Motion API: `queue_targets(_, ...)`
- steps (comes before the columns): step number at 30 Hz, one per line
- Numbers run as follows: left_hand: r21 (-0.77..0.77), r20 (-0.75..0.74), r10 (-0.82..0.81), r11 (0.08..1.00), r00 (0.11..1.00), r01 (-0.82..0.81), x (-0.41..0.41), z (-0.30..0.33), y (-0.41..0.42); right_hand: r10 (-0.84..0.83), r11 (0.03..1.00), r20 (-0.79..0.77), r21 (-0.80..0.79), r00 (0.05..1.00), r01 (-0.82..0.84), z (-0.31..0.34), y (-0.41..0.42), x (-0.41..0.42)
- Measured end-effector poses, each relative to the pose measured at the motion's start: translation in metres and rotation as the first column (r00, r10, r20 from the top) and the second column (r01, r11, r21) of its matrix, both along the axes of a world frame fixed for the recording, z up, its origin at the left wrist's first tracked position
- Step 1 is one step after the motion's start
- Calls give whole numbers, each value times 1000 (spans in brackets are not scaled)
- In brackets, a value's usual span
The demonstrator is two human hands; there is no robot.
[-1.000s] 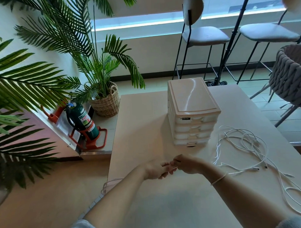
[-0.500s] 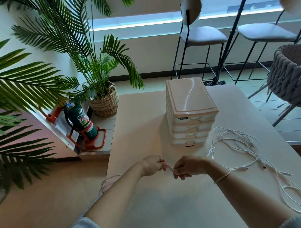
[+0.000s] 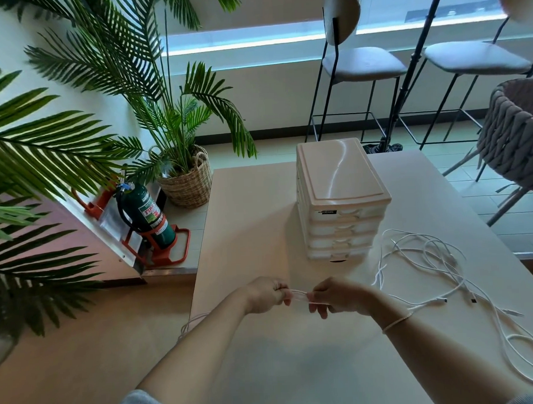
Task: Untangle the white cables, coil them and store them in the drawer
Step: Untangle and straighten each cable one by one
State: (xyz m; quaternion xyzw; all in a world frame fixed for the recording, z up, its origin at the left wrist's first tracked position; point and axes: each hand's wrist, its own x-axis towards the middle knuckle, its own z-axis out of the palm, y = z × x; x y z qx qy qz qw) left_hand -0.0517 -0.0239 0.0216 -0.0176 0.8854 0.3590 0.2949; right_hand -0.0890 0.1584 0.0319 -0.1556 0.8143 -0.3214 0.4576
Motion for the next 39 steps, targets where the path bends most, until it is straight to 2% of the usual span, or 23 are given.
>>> queue_targets(3,-44,-7,-17,999,1000,17,-3,0,-1,6,1000,21,-6,1000,-6,1,0,-2)
queue_targets(10,-19,53,-56,998,997,57,-1,0,-1,-30,1000,-145,-5,989,30,-5,0,-8)
queue_targets(12,-13,58,-45,999,997,46,-1,0,-5,-17,1000,-124,-3,992,17,-2,-2,-6)
queue_targets(16,-26,46,-34,999,998,36,-5,1,-10,-29,999,13,-41,999,30,3,-4,-3)
queue_targets(18,-36,53,-93,995,994,95,-4,5,-7,-102,994,-71,-48,992,99,1,-7,-6)
queue_targets(20,-68,87,-197,977,976,203,-3,7,0,-151,989,-224,-35,963,147,-1,-13,-10)
queue_targets(23,-72,123,-257,961,958,267,-1,6,3,-118,992,-365,-6,924,124,-1,-19,-8)
queue_targets(29,-25,43,-88,996,995,90,-5,-4,-11,-11,1000,-200,4,980,12,0,-7,-2)
queue_targets(35,118,147,-52,992,988,35,7,-13,-21,-128,992,-310,-24,942,127,-3,-7,-7)
queue_targets(39,39,201,19,999,979,-27,21,-20,-51,-203,978,-350,-18,914,210,-14,-1,-9)
